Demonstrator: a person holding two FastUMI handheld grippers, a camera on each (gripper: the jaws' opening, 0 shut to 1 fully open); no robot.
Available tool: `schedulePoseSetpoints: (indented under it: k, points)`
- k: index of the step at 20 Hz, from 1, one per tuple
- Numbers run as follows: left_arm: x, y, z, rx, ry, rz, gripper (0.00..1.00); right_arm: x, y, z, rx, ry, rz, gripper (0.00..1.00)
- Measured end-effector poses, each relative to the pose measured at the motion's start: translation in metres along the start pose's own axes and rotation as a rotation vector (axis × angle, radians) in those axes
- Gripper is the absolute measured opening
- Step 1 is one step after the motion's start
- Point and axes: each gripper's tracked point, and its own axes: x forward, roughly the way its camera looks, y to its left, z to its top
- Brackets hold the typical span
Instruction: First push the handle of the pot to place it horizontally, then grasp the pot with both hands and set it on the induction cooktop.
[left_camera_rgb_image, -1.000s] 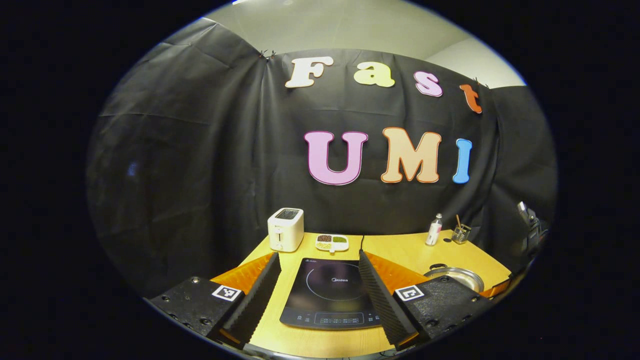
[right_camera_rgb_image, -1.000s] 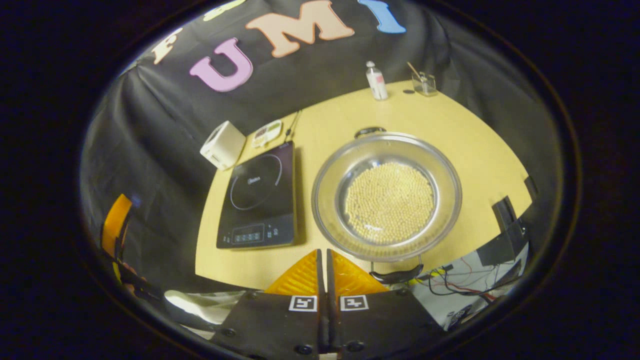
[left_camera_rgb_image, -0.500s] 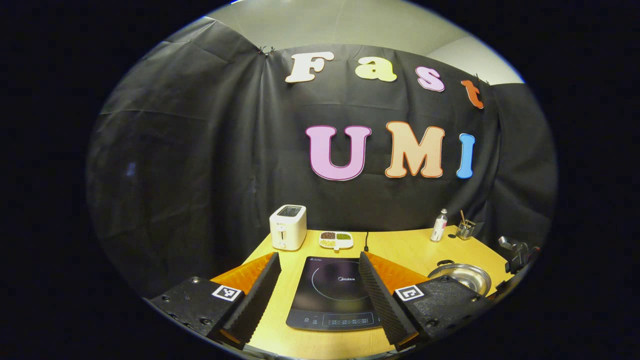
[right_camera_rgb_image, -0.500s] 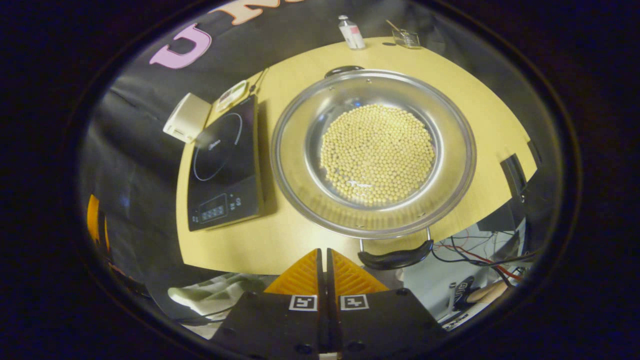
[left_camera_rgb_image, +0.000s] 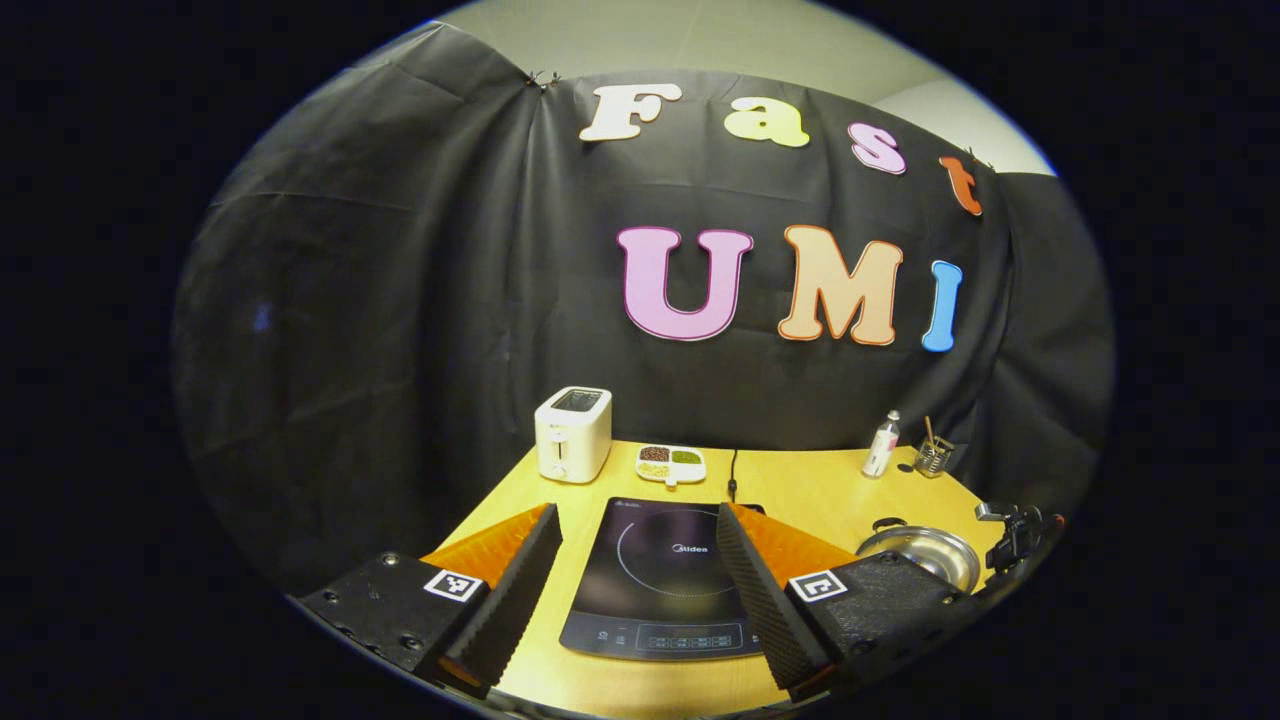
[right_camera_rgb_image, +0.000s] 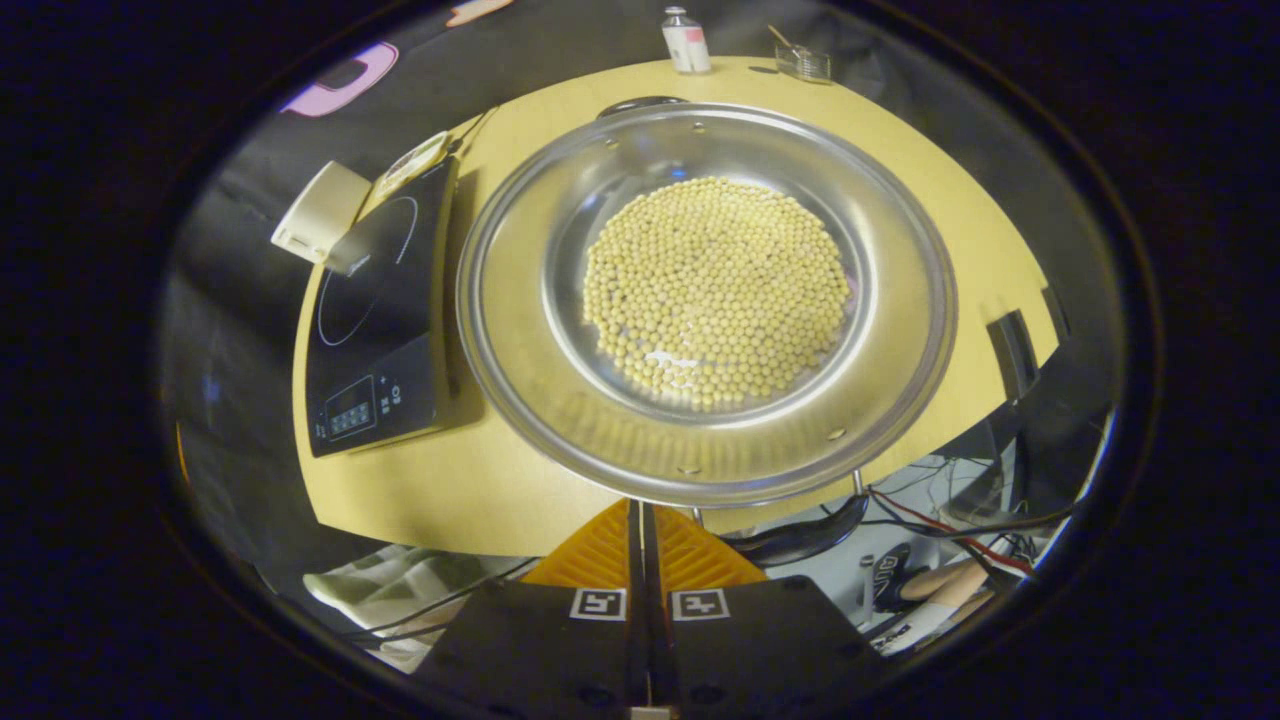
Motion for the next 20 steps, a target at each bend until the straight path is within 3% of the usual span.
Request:
schedulePoseSetpoints:
  k: [3, 7, 8, 14, 20]
  points:
    - [0.015, -0.013, 0.003, 0.004, 0.008, -0.013, 0.92, -0.001, -0.023, 0.005, -0.024, 0.008, -0.053, 0.03]
    - [0.031, -0.039, 0.012, 0.014, -0.001, -0.017, 0.96, 0.0, -0.057, 0.009, -0.028, 0.037, -0.077, 0.02]
    - [0.035, -0.046, 0.015, 0.011, -0.002, -0.014, 0.92, 0.0, -0.067, 0.011, -0.037, 0.043, -0.087, 0.02]
    - [0.05, -0.087, 0.019, -0.01, 0.001, 0.01, 0.96, 0.001, -0.124, 0.044, -0.13, 0.058, -0.138, 0.0]
    - [0.056, -0.116, 0.016, -0.036, 0.014, 0.055, 0.96, 0.008, -0.156, 0.083, -0.18, 0.049, -0.117, 0.02]
